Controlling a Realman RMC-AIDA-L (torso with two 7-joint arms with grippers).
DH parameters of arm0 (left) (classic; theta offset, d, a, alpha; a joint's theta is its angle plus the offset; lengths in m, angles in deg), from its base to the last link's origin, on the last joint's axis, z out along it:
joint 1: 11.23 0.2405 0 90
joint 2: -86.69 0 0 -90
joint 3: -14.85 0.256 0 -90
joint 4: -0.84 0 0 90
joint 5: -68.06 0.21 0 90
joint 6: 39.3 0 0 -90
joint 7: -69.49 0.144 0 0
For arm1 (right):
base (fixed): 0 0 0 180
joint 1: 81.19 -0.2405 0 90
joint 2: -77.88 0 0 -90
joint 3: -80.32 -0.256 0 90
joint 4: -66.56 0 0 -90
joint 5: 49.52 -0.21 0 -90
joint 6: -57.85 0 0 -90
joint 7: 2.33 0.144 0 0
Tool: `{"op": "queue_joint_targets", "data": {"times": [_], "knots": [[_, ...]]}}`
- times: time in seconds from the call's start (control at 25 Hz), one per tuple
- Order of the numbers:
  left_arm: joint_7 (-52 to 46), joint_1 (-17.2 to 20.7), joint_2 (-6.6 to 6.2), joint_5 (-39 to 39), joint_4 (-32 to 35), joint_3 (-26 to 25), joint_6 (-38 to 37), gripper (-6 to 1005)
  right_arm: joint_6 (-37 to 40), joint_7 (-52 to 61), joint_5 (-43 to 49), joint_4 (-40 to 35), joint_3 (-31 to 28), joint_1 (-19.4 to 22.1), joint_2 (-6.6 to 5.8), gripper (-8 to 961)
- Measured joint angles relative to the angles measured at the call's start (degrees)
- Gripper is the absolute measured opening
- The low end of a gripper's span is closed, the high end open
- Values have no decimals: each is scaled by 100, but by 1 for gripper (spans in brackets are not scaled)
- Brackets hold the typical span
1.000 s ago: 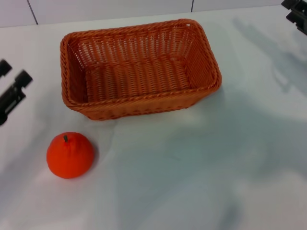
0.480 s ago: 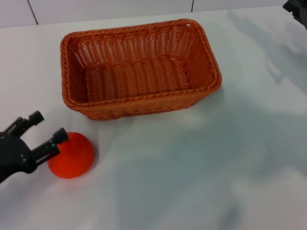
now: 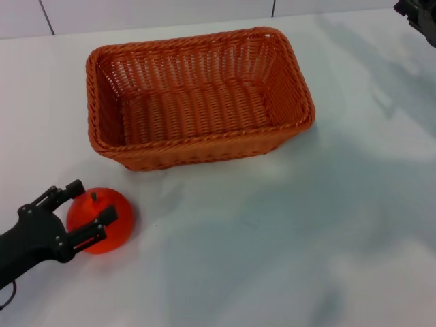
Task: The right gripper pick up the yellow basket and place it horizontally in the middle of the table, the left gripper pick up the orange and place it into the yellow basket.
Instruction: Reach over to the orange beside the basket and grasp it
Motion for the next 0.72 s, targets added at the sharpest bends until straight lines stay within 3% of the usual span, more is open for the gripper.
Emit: {"op": "queue_joint_targets", "data": {"times": [0.08,0.72], "knots": [[1,-22,0,72,-10,2,112,886,-1,0,0,7,1,15,3,593],[118,-86,-3,135,-17,2,250,566,76,-68,1,29,2,18,4,593]]}}
